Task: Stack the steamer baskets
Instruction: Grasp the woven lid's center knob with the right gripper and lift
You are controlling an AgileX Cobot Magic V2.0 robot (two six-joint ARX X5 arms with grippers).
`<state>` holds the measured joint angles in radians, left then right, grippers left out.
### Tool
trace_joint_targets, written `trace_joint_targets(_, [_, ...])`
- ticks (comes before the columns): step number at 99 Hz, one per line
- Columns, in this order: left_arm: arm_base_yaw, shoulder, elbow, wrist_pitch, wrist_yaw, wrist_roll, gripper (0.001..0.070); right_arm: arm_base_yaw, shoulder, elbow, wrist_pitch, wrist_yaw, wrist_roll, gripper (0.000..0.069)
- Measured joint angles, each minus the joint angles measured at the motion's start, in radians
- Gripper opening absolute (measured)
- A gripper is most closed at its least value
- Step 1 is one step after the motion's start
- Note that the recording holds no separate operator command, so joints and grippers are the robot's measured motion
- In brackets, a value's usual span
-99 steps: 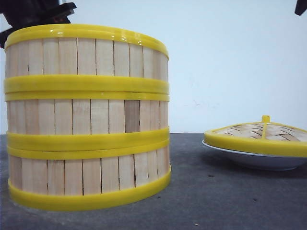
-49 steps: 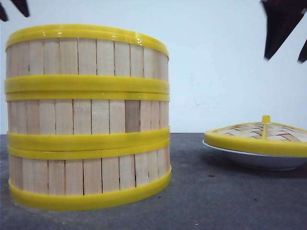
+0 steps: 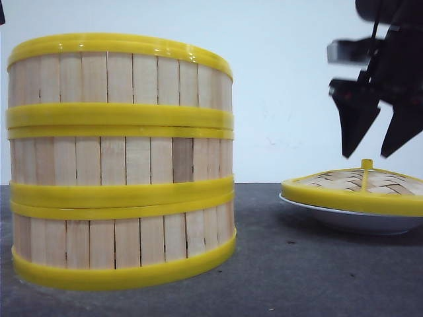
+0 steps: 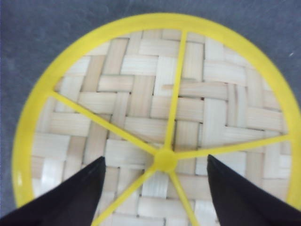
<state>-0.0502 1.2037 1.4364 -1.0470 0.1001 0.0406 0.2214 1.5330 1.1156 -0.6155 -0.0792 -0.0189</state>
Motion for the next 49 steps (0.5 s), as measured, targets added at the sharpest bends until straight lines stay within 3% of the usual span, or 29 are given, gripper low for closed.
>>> trace_joint_targets(13, [0.000, 0.000, 0.000, 0.000, 0.000, 0.002, 0.0277, -0.003, 0.031, 0.000, 0.008, 0.003, 0.000, 0.0365])
trace_joint_targets(49, [0.000, 0.000, 0.000, 0.013, 0.000, 0.011, 0.0277, -0.007, 0.031, 0.002, 0.016, 0.007, 0.002, 0.0083])
